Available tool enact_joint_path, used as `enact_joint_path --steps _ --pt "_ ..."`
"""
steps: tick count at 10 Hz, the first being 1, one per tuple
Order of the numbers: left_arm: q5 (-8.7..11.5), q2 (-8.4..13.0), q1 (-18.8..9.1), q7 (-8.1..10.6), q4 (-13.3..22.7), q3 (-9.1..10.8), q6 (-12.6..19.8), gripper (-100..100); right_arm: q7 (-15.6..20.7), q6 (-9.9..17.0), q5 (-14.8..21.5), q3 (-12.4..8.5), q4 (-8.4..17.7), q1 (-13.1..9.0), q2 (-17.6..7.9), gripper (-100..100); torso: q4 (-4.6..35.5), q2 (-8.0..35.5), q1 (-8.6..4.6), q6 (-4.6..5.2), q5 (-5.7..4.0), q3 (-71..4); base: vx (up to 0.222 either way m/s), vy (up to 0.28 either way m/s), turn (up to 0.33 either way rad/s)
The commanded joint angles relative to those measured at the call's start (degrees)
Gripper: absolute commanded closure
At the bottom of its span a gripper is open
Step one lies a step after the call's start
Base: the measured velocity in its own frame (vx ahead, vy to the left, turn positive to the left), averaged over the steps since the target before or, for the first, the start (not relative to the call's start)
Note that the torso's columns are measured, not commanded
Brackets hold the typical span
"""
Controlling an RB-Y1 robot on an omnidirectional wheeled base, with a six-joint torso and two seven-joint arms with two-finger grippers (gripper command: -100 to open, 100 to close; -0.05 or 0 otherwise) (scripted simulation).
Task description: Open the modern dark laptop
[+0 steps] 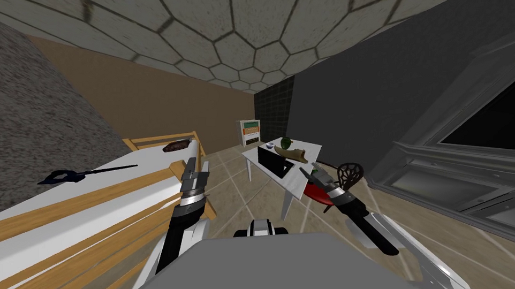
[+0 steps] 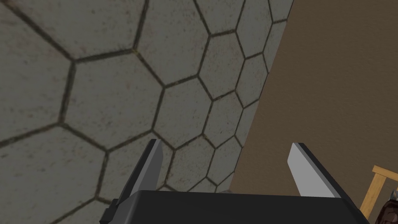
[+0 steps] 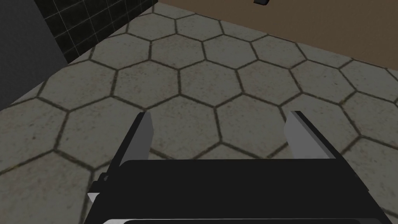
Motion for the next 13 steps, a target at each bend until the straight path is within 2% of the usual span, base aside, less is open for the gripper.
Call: enact_joint_path --steps 1,7,13 --pt "0.0 0.0 0.0 0.0 0.0 0.0 0.0 0 2.8 0.4 2.6 -0.6 1.5 -0.3 -2.7 -100 0.0 0.0 -0.03 0.01 -0.01 0.0 0.022 0.078 0.02" --pt "0.0 0.0 0.0 0.0 0.0 0.0 0.0 0 9.5 1.1 8.3 -2.0 6.4 -1.6 -9.4 -100 0.0 0.0 0.05 0.01 0.01 0.0 0.042 0.102 0.044" --pt "0.0 0.0 0.0 0.0 0.0 0.0 0.0 0 15.9 1.9 13.3 -3.0 11.9 -3.0 -14.0 -100 0.0 0.0 -0.08 0.01 -0.02 0.0 0.045 0.086 0.059"
